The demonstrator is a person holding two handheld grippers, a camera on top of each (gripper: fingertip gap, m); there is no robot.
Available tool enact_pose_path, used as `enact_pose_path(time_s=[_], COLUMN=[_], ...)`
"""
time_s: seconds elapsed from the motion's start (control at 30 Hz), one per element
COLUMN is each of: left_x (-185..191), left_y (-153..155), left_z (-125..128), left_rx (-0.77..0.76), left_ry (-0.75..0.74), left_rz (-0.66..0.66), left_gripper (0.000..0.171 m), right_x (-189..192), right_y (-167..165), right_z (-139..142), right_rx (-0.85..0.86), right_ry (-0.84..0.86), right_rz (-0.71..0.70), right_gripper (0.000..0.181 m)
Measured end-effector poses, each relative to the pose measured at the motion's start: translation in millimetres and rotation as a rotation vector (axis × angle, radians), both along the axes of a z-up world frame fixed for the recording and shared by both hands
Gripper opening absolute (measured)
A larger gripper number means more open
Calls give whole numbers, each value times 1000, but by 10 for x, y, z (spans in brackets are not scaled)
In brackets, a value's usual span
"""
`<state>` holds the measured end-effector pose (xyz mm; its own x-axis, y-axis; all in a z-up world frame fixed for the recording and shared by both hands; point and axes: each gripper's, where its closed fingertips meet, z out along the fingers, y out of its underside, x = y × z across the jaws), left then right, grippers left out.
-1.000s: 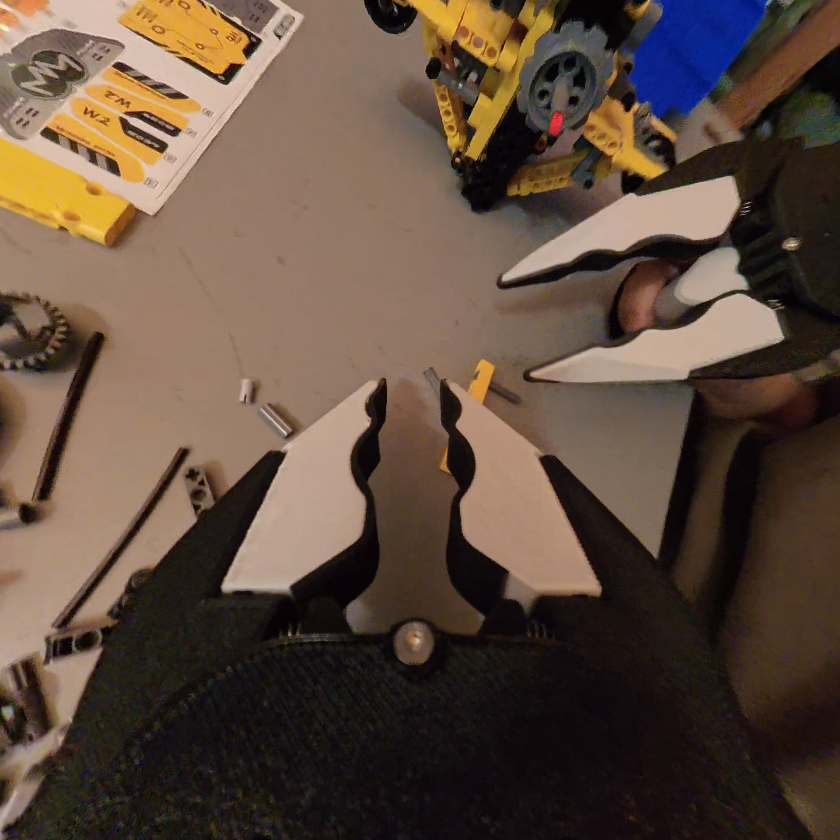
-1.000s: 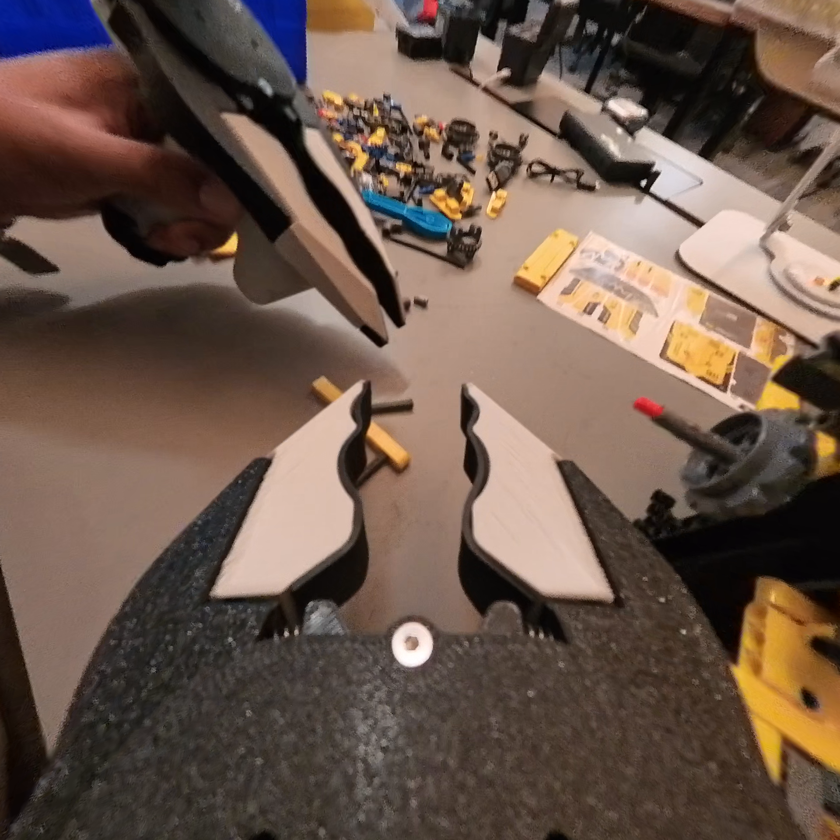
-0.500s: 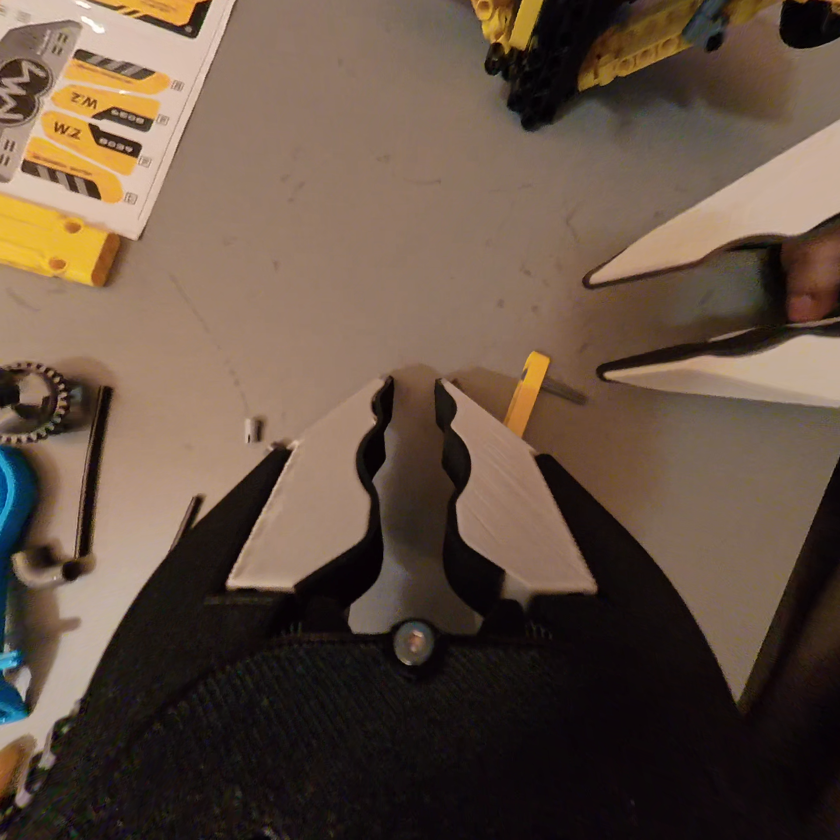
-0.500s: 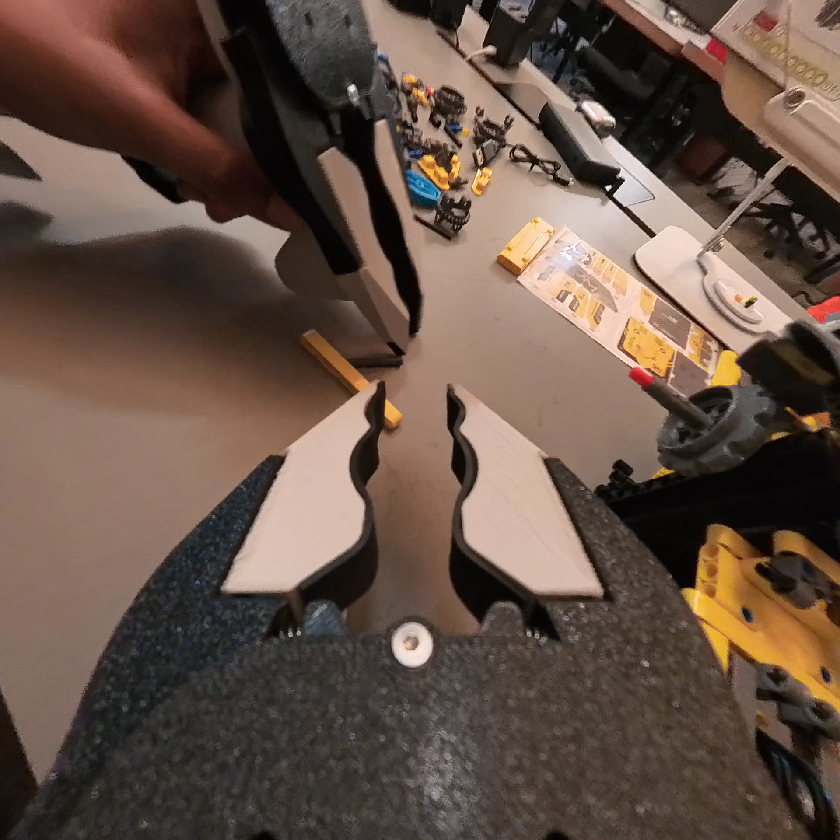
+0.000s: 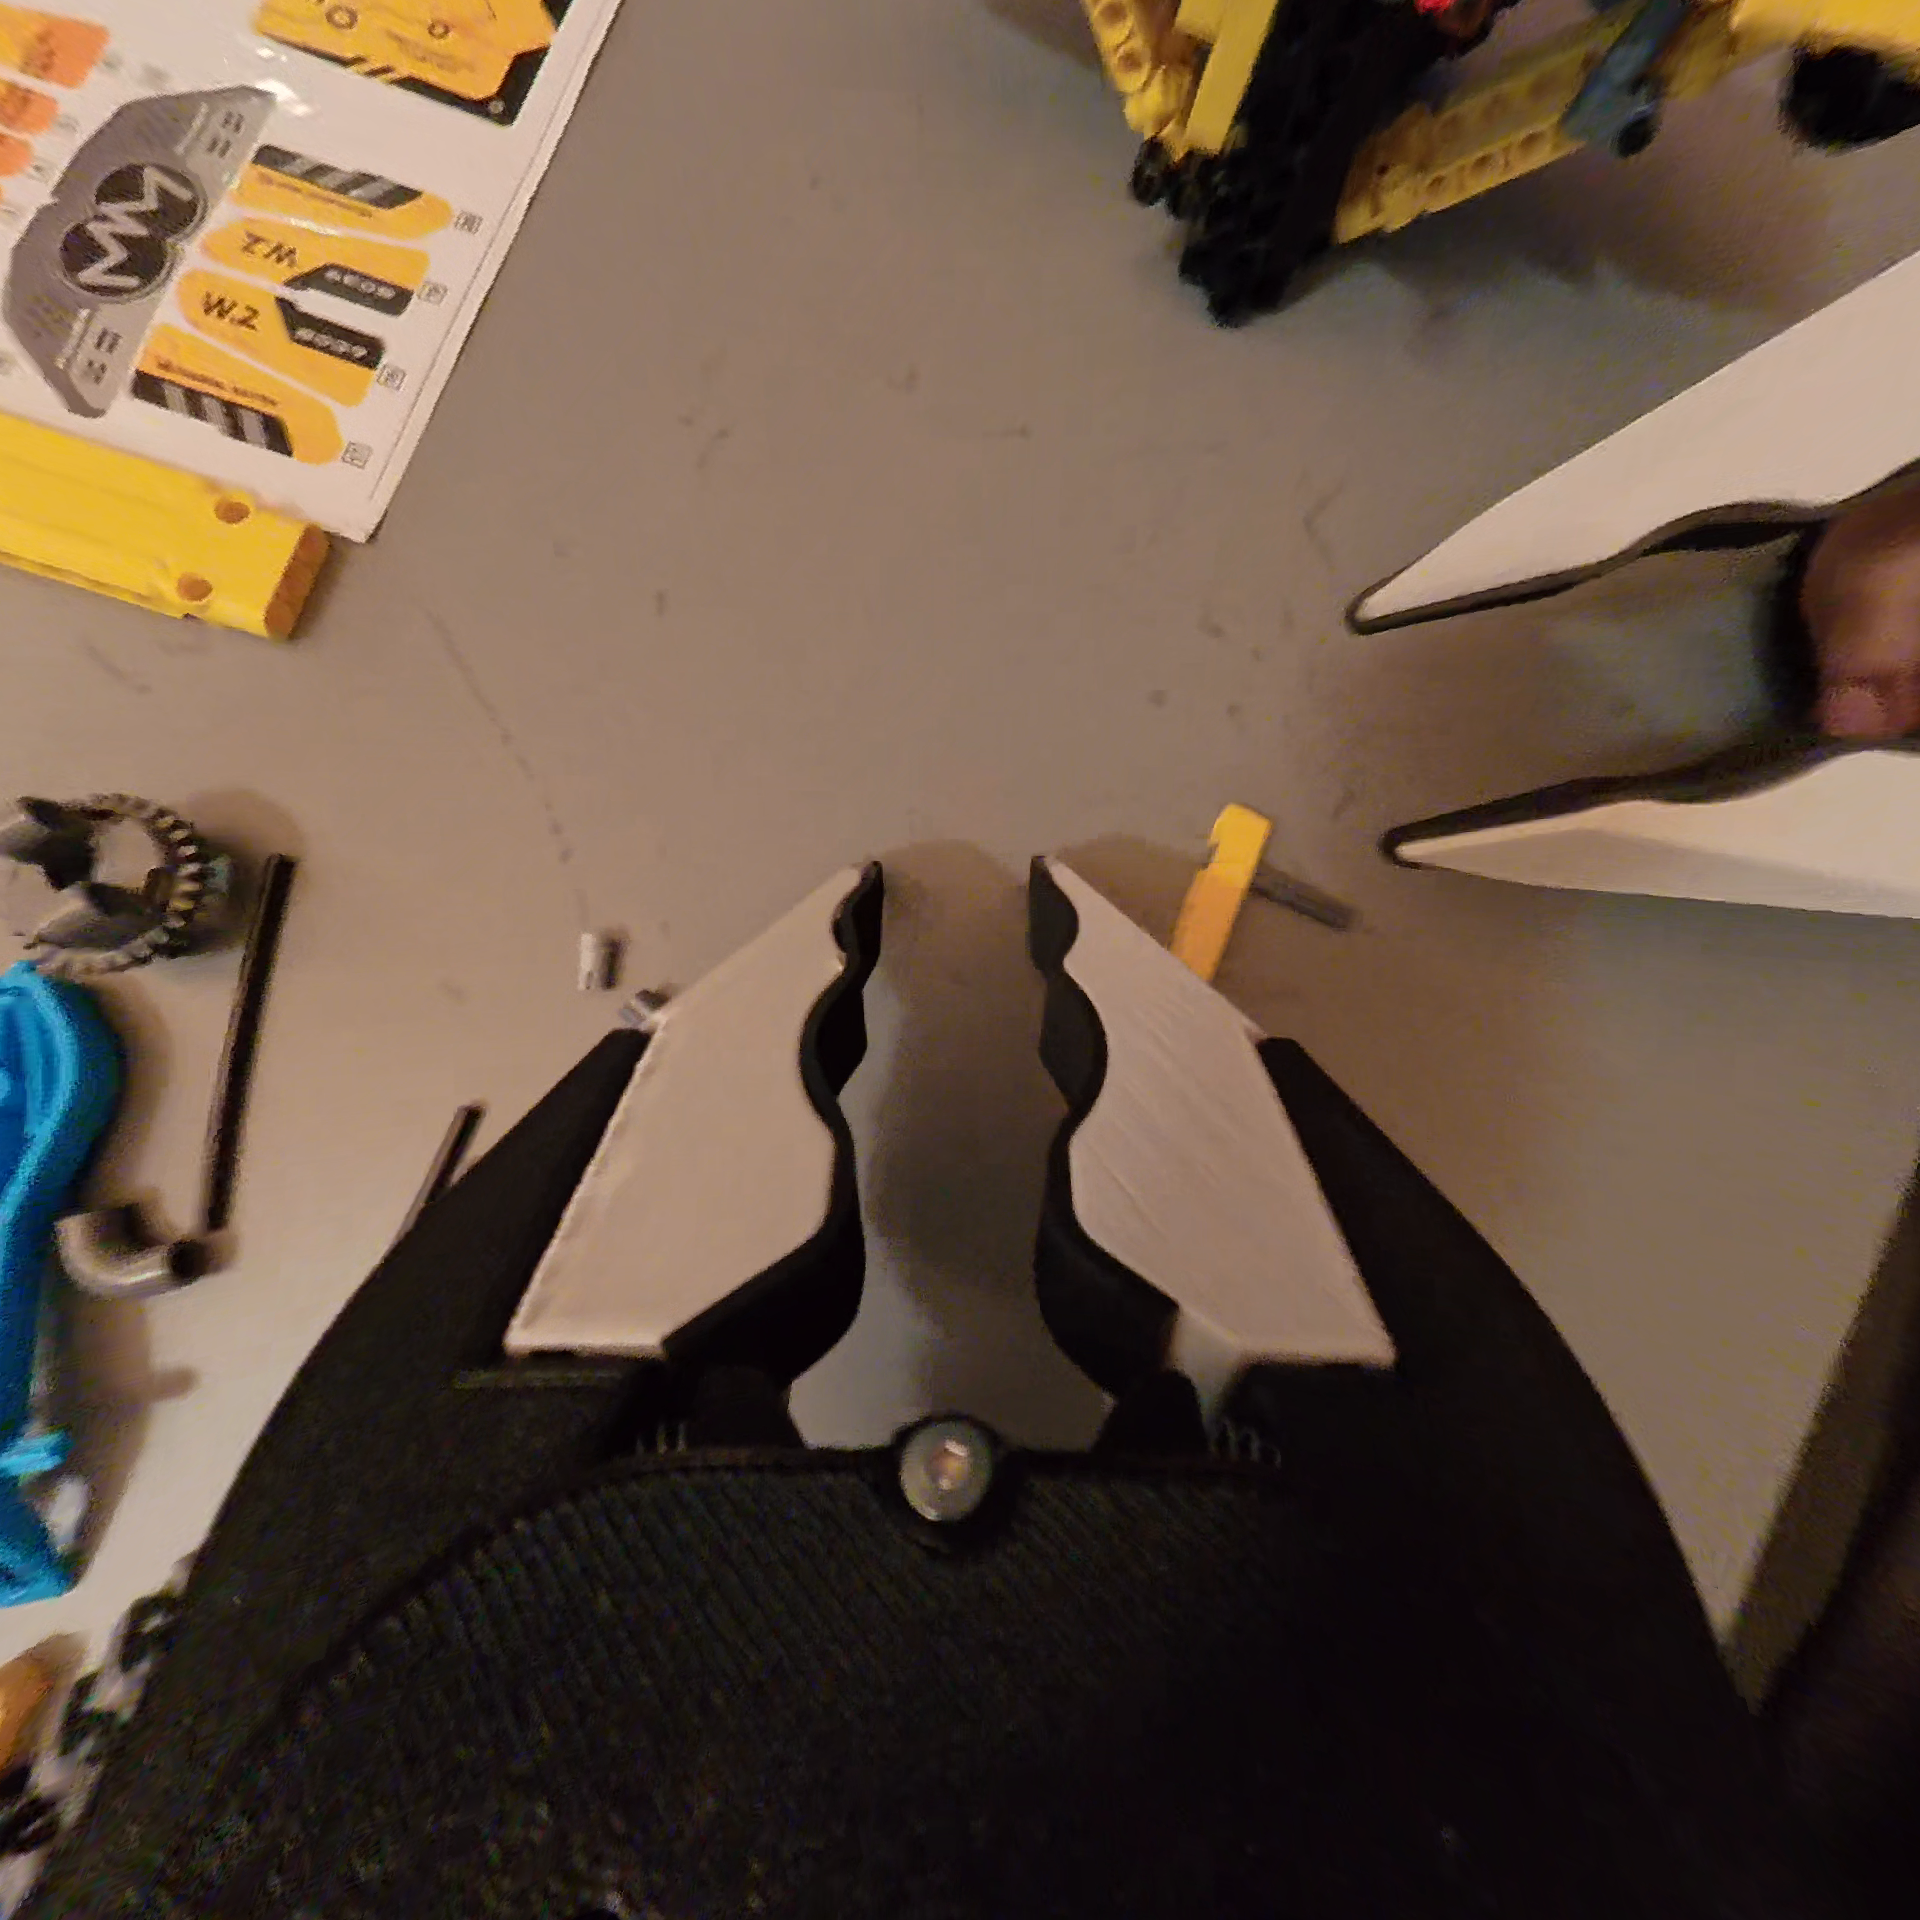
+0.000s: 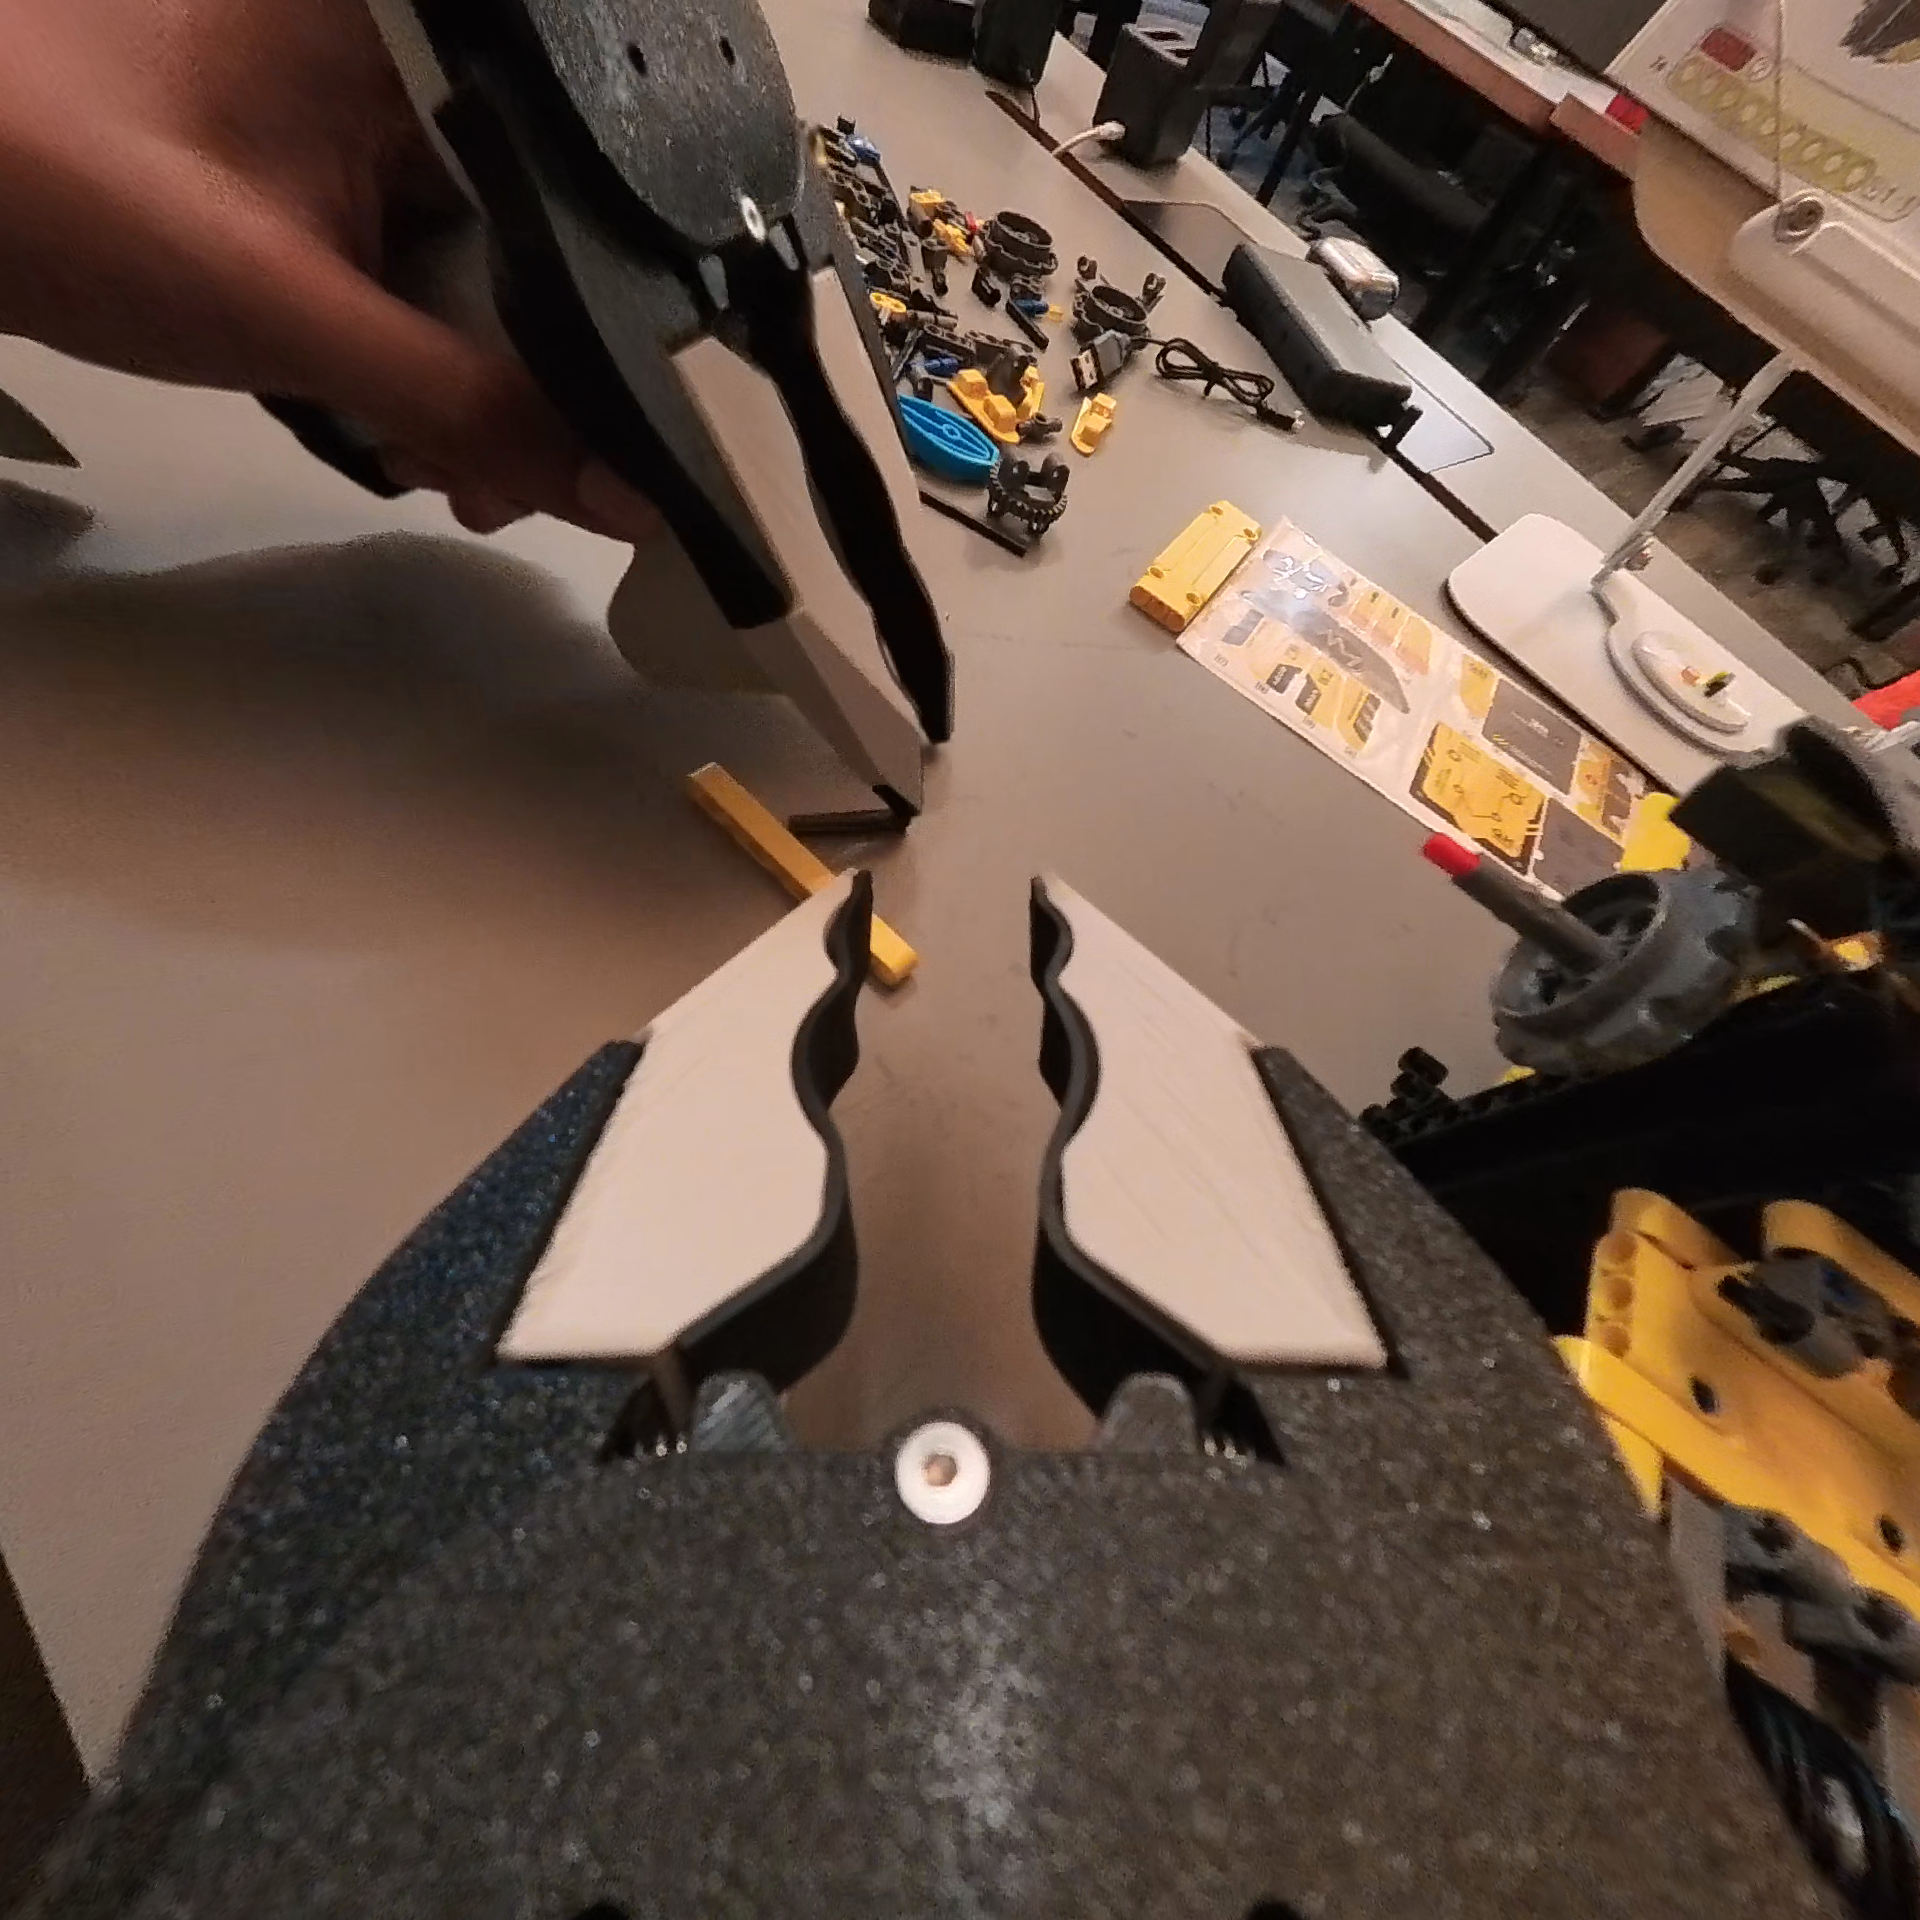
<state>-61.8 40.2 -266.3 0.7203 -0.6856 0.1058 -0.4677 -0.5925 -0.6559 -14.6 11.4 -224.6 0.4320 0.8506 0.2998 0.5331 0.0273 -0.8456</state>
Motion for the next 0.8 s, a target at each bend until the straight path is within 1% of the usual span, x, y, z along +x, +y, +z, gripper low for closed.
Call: enact_pose_path(time_s=[0.03,0.1,0.17,0.33,0.57,0.7,0.73,0.8], left_x=[-31,-94,-143,-253,-466,-317,-278,-260], left_y=[21,36,31,-24,-128,-239,-266,-274], left_z=[-18,-39,-41,-29,10,106,116,90], left_rx=[25,60,79,99,81,76,79,104], left_ry=[36,100,142,183,156,0,-21,6], left_rz=[3,13,28,61,124,39,11,-16], left_gripper=[31,28,32,33,32,31,28,25], right_x=[0,-1,-4,-13,-19,-28,-34,-52], right_y=[3,6,9,7,1,-8,-11,-23], right_z=[-5,-9,-20,-51,-56,-70,-82,-102], right_rx=[0,-2,-7,-7,2,6,3,-2], right_ry=[-3,-5,-10,-32,-40,-51,-58,-69], right_rz=[-2,-3,-4,-3,-1,4,8,21], right_gripper=[30,31,31,33,33,33,33,33])
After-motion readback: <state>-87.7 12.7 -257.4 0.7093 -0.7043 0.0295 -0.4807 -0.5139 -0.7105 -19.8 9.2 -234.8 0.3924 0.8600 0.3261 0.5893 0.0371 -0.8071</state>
